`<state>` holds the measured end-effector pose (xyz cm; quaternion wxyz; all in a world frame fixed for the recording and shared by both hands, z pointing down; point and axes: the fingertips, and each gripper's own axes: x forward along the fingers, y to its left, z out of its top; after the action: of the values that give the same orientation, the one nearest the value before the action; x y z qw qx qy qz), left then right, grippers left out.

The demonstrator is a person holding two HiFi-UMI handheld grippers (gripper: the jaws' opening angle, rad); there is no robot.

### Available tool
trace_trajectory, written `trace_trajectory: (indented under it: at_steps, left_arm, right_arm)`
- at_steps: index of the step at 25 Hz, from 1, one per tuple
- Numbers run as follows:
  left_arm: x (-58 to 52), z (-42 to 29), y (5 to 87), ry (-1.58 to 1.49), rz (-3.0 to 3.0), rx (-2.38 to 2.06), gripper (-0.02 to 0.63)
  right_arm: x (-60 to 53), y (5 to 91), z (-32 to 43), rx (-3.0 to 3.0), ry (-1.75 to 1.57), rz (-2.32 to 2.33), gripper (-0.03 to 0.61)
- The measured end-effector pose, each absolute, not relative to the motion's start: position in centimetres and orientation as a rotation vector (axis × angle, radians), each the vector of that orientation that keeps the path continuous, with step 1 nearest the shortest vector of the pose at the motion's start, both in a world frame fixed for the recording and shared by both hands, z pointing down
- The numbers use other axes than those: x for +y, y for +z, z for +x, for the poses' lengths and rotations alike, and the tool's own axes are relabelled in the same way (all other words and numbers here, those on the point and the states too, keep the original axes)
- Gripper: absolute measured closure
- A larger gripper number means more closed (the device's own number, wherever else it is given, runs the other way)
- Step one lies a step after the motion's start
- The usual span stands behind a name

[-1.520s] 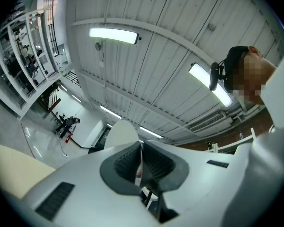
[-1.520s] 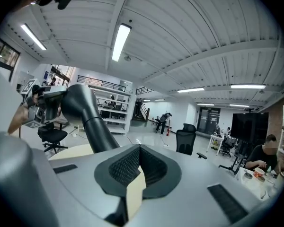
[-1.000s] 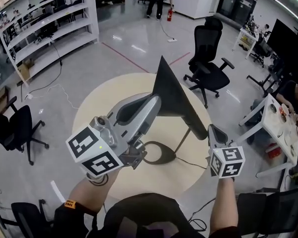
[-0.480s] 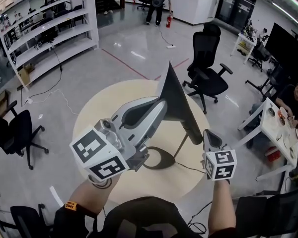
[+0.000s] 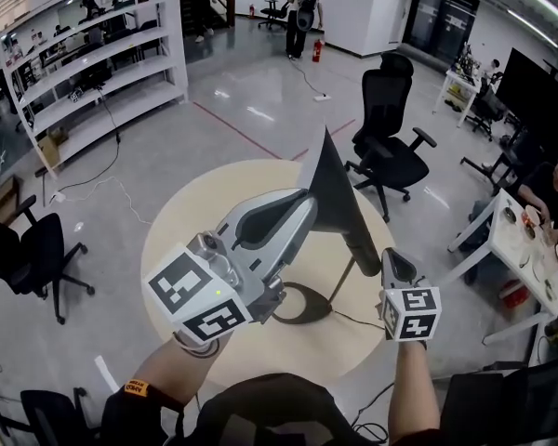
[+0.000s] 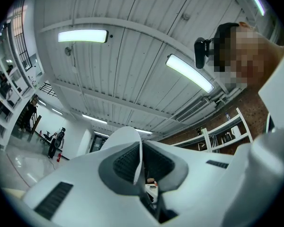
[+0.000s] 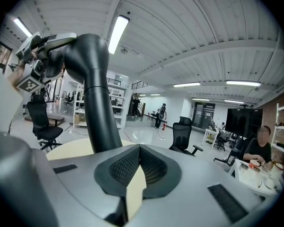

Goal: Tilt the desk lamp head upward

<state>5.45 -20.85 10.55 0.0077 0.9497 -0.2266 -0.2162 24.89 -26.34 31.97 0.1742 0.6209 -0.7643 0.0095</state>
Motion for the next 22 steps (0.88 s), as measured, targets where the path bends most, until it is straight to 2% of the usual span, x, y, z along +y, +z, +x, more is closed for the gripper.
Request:
trace_trajectory:
  at_steps: [9,22]
  left_arm:
    - [-19.8,0.3,10.4,-0.834,2.950,-0.861,0.559]
    - [-21.5,-4.5,30.0,-0.203,2.848,-1.229,0.560]
  right_arm:
    - [-23.5,29.4,25.2,-2.150,-0.002,1.976,0.569]
    - [-17.2,33.9,17.8,-2.115,0.096,2.101,0.569]
